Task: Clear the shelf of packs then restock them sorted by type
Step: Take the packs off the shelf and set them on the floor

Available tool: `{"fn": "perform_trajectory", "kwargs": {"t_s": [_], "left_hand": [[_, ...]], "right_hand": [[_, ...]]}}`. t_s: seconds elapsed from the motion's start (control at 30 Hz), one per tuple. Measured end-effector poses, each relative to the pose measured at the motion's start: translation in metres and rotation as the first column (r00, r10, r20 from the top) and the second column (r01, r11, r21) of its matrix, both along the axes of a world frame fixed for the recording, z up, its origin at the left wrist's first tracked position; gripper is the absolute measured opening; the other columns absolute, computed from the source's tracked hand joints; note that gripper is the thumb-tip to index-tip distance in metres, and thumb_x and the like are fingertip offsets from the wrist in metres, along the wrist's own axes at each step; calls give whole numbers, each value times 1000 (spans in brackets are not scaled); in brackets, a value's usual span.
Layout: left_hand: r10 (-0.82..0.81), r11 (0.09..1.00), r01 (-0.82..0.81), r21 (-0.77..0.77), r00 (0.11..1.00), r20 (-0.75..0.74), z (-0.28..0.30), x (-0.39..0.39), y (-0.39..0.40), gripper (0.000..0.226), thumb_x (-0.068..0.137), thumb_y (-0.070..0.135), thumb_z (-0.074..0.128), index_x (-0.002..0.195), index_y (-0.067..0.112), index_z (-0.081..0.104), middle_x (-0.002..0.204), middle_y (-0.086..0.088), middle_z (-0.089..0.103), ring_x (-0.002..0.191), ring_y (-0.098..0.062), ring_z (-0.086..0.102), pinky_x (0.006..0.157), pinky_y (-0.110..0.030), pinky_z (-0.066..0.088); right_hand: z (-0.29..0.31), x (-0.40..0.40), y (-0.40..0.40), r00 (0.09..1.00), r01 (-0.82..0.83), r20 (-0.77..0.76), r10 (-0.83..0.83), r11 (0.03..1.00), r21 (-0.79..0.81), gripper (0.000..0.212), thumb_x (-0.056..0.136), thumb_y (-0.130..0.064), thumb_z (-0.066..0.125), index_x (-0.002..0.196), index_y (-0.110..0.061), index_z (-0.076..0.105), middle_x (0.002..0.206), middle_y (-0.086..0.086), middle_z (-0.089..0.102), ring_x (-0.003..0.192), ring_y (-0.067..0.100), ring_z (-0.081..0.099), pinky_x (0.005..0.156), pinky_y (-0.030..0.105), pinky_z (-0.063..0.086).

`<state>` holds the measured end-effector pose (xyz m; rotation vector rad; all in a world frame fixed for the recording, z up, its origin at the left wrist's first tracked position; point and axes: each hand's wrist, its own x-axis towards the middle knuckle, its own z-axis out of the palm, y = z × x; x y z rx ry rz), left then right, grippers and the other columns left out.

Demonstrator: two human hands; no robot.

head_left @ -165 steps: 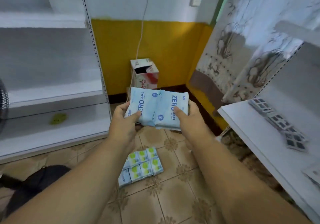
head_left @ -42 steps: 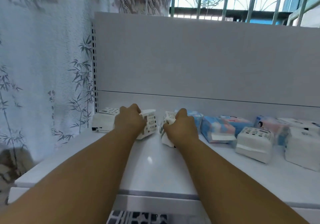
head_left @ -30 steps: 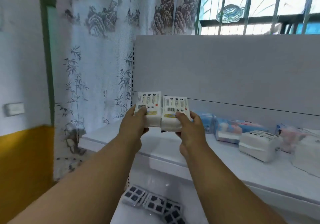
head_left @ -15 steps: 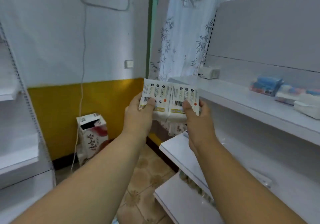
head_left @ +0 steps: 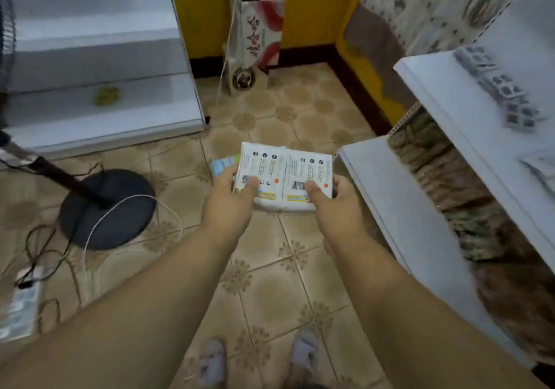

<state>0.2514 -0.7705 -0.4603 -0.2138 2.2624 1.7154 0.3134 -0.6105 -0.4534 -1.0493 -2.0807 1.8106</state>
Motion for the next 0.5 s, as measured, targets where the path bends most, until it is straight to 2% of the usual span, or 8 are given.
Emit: {"fn": "perform_trajectory", "kwargs": {"t_s": [0.03,0.1,0.23,0.33,0.4,0.5], "left_hand": [[12,1000,-11,-23,999,40,-24,8,-5,27,91,31,64,119,31,63,100,9,72,91,-12,68,88,-41,55],[51,996,-42,-81,992,117,-73,23,-12,29,92,27,65,120,29,62,105,7,72,92,-11,67,86,-34,53],[128,981,-87,-172,961,243,-197,46,-20,32,94,29,64,125,26,59,101,5,69,84,-9,63,72,-26,46],[179,964,-102,-245,933,314,-301,56,-24,33,93,33,63,125,28,57,90,9,64,76,-4,60,64,-23,45],[216,951,-118,-286,915,341,-383,60,-26,30,92,31,64,122,28,58,91,9,63,74,-2,58,58,-17,44],[232,945,-120,-305,902,364,-496,64,-32,34,91,30,66,124,25,59,103,2,67,87,-16,64,74,-24,47]], "right_hand": [[-25,6,-3,999,-17,51,17,1000,-6,18,85,-31,73,99,-29,62,97,-10,73,88,8,71,83,37,58],[-77,14,-7,986,-66,152,69,998,-24,21,84,-34,73,101,-27,63,96,-8,73,88,11,71,81,38,59],[-200,17,-8,940,-152,304,153,988,-25,42,77,-44,73,108,-20,61,99,-5,72,88,14,71,82,44,59],[-303,16,-13,906,-201,371,202,979,-41,28,84,-32,73,107,-20,60,97,-7,69,89,14,68,86,43,56],[-384,15,-17,886,-237,403,231,971,-35,22,86,-28,72,103,-22,59,96,-6,69,88,15,68,87,43,56],[-501,16,-21,860,-266,442,255,963,-38,24,84,-28,74,102,-18,62,94,-3,71,86,17,70,84,45,58]]}}
